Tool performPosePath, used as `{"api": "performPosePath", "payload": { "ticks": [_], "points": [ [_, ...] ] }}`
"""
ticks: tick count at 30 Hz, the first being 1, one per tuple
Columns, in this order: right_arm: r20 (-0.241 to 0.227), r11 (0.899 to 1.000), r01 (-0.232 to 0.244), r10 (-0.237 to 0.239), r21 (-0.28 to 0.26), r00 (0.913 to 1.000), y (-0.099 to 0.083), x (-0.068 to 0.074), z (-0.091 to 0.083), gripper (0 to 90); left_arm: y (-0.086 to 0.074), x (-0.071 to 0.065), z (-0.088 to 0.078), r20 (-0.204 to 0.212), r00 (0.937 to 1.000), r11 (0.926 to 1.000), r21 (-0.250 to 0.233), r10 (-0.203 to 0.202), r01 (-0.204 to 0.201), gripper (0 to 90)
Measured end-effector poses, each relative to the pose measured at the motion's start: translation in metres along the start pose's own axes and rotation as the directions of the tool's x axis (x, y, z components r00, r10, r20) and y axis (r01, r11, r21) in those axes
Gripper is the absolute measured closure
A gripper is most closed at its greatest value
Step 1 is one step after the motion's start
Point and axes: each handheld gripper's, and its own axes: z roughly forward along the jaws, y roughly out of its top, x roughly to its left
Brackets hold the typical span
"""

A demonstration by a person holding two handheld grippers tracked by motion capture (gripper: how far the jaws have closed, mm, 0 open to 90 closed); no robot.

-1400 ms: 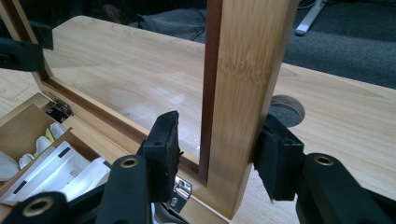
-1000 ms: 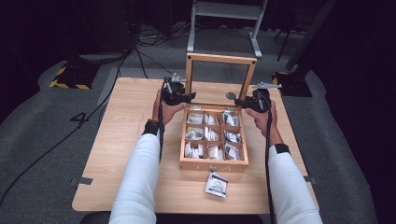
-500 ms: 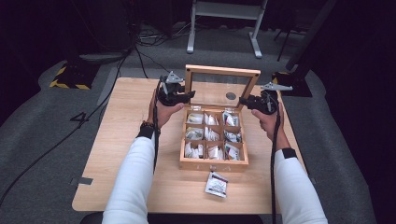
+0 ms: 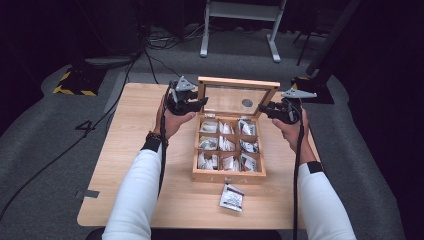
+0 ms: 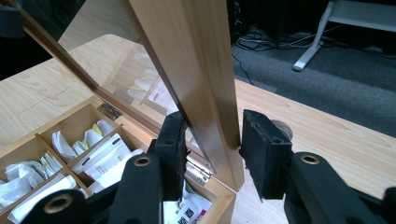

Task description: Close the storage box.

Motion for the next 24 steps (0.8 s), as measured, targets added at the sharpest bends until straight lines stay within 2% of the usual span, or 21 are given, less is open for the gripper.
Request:
{"api": "performPosePath", "payload": {
  "ticks": [2, 12, 18, 24],
  "points": [
    [0.003, 1.0, 0.0, 0.0, -0.005, 1.0, -0.001, 0.002, -0.002, 61.0, 0.0, -0.001, -0.003, 0.005, 1.0, 0.9999, -0.011, -0.007, 0.007, 59.7],
    [-0.024, 0.999, 0.005, -0.006, -0.033, 0.9997, -0.004, 0.007, -0.014, 59.2, -0.007, -0.008, -0.009, 0.017, 0.9995, 0.9996, -0.011, 0.025, -0.025, 58.6],
    [-0.032, 0.998, 0.026, -0.028, -0.049, 0.9991, -0.006, 0.01, -0.022, 58.9, -0.011, -0.012, -0.013, 0.013, 0.9992, 0.9992, -0.014, 0.038, -0.038, 58.3],
    [-0.044, 0.997, 0.042, -0.045, -0.057, 0.998, -0.008, 0.014, -0.028, 57.6, -0.017, -0.017, -0.021, 0.029, 0.9988, 0.9983, -0.044, 0.041, -0.039, 56.9]
  ]
}}
